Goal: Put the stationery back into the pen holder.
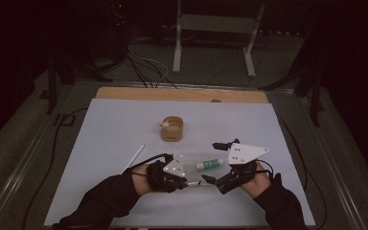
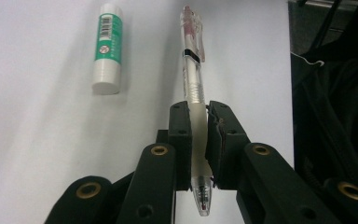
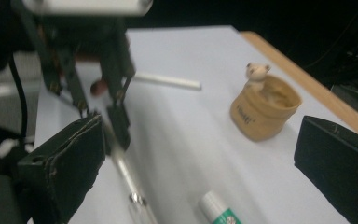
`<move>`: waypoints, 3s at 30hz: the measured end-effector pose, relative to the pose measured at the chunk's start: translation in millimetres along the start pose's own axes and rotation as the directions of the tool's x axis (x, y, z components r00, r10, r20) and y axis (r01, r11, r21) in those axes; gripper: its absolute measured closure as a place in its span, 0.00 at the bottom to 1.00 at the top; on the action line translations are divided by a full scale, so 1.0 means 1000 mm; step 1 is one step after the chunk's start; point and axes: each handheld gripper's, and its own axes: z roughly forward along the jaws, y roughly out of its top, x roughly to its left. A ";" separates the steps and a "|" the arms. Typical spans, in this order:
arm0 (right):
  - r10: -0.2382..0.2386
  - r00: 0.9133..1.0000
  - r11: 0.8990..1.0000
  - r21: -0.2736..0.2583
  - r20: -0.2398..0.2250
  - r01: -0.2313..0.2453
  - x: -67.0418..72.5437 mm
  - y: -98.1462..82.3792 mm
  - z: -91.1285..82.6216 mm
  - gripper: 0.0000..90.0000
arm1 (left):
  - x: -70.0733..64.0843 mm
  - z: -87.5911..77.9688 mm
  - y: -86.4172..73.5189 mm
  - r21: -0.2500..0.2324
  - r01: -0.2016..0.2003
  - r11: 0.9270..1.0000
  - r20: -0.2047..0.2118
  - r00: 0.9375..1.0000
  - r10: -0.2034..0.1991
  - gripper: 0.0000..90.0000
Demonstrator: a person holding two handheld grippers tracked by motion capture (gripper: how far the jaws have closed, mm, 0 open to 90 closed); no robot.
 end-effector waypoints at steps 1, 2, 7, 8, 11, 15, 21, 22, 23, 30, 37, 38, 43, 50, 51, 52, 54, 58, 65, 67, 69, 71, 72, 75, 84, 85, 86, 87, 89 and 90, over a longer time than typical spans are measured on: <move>-0.012 1.000 1.000 0.013 0.000 0.012 0.002 0.000 0.002 0.02 | 0.002 -0.001 0.000 0.001 0.000 1.000 -0.002 1.000 0.000 0.91; -0.026 1.000 0.999 0.025 -0.002 0.026 0.004 0.000 0.004 0.04 | 0.003 -0.001 0.000 -0.003 0.013 1.000 -0.002 1.000 -0.013 0.91; -0.075 0.997 0.994 0.074 -0.003 0.075 0.013 0.000 0.014 0.19 | 0.008 -0.005 -0.001 -0.002 0.031 1.000 -0.016 0.999 -0.031 0.91; -0.105 0.994 0.990 0.093 0.006 0.104 0.016 0.000 0.016 0.21 | 0.009 -0.005 -0.001 -0.007 0.039 0.999 -0.023 0.999 -0.039 0.91; -0.188 0.982 0.972 0.148 0.012 0.184 0.025 -0.002 0.021 0.29 | 0.012 -0.008 -0.002 -0.010 0.049 0.999 -0.036 0.998 -0.049 0.91; -0.332 0.943 0.918 0.244 0.037 0.313 0.038 -0.003 0.029 0.42 | 0.016 -0.010 -0.001 0.000 0.064 0.998 -0.053 0.997 -0.064 0.91; -0.495 0.868 0.813 0.369 0.032 0.450 0.052 -0.005 0.045 0.55 | 0.021 -0.010 0.000 -0.001 0.084 0.996 -0.091 0.992 -0.084 0.91; -0.517 0.855 0.797 0.385 0.035 0.466 0.054 -0.005 0.048 0.56 | 0.021 -0.009 0.000 -0.001 0.083 0.997 -0.096 0.992 -0.083 0.91; -0.549 0.835 0.773 0.401 0.036 0.491 0.056 -0.005 0.051 0.58 | 0.020 -0.009 0.001 -0.007 0.089 0.996 -0.096 0.991 -0.089 0.91; -0.712 0.700 0.624 0.499 0.048 0.601 0.069 -0.006 0.068 0.67 | 0.020 -0.007 0.004 -0.001 0.089 0.996 -0.114 0.990 -0.089 0.91; -0.790 0.609 0.543 0.542 0.070 0.641 0.078 -0.009 0.078 0.78 | 0.020 -0.003 0.007 -0.004 0.100 0.995 -0.115 0.988 -0.100 0.91; -0.796 0.601 0.536 0.541 0.068 0.648 0.078 -0.008 0.080 0.80 | 0.020 -0.003 0.007 -0.005 0.100 0.995 -0.116 0.988 -0.099 0.91; -0.805 0.589 0.518 0.570 0.072 0.638 0.079 -0.008 0.082 0.86 | 0.020 -0.004 0.008 -0.015 0.107 0.994 -0.115 0.987 -0.108 0.91; -0.816 0.573 0.504 0.588 0.083 0.633 0.079 -0.008 0.084 0.89 | 0.022 -0.004 0.007 -0.030 0.122 0.992 -0.120 0.985 -0.125 0.90; -0.820 0.565 0.499 0.589 0.085 0.636 0.079 -0.008 0.084 0.89 | 0.022 -0.003 0.006 -0.038 0.122 0.992 -0.118 0.985 -0.126 0.90; -0.820 0.565 0.499 0.589 0.085 0.636 0.079 -0.008 0.084 0.89 | 0.022 -0.003 0.006 -0.038 0.122 0.992 -0.118 0.985 -0.126 0.89; -0.808 0.580 0.517 0.592 0.101 0.618 0.074 -0.009 0.085 0.89 | 0.024 -0.004 0.002 -0.079 0.120 0.990 -0.125 0.984 -0.129 0.73; -0.792 0.598 0.539 0.595 0.119 0.596 0.063 -0.011 0.083 0.89 | 0.023 -0.008 -0.006 -0.149 0.136 0.979 -0.117 0.981 -0.154 0.58; -0.743 0.647 0.604 0.587 0.172 0.539 0.049 -0.013 0.076 0.89 | 0.022 -0.018 -0.019 -0.279 0.172 0.945 -0.111 0.971 -0.210 0.42; -0.719 0.668 0.634 0.574 0.190 0.518 0.046 -0.013 0.073 0.89 | 0.020 -0.021 -0.023 -0.299 0.187 0.936 -0.116 0.966 -0.230 0.37; -0.703 0.682 0.653 0.562 0.200 0.508 0.042 -0.012 0.070 0.89 | 0.019 -0.023 -0.028 -0.317 0.202 0.926 -0.114 0.962 -0.249 0.30; -0.685 0.696 0.675 0.547 0.216 0.495 0.039 -0.010 0.067 0.89 | 0.018 -0.024 -0.032 -0.329 0.219 0.919 -0.103 0.959 -0.265 0.24; -0.671 0.707 0.690 0.537 0.222 0.486 0.037 -0.009 0.066 0.89 | 0.017 -0.024 -0.034 -0.329 0.227 0.917 -0.103 0.956 -0.274 0.20; -0.634 0.732 0.728 0.513 0.249 0.455 0.032 -0.006 0.061 0.89 | 0.014 -0.024 -0.039 -0.334 0.246 0.910 -0.095 0.952 -0.292 0.17; -0.471 0.825 0.857 0.386 0.312 0.343 0.011 0.009 0.050 0.89 | 0.006 -0.016 -0.052 -0.343 0.251 0.905 -0.078 0.953 -0.294 0.02; -0.447 0.836 0.872 0.366 0.319 0.326 0.009 0.011 0.048 0.89 | 0.005 -0.015 -0.054 -0.341 0.248 0.907 -0.081 0.953 -0.291 0.02; -0.425 0.845 0.884 0.352 0.324 0.309 0.007 0.012 0.047 0.89 | 0.005 -0.014 -0.055 -0.346 0.246 0.905 -0.079 0.954 -0.290 0.02; -0.414 0.849 0.890 0.341 0.328 0.302 0.005 0.014 0.046 0.89 | 0.004 -0.013 -0.057 -0.348 0.245 0.905 -0.086 0.953 -0.291 0.02; -0.396 0.856 0.901 0.320 0.332 0.293 0.000 0.016 0.044 0.89 | 0.003 -0.012 -0.060 -0.360 0.251 0.899 -0.085 0.950 -0.299 0.02; -0.380 0.861 0.910 0.306 0.339 0.281 -0.001 0.017 0.043 0.89 | 0.003 -0.011 -0.062 -0.366 0.256 0.895 -0.085 0.948 -0.306 0.02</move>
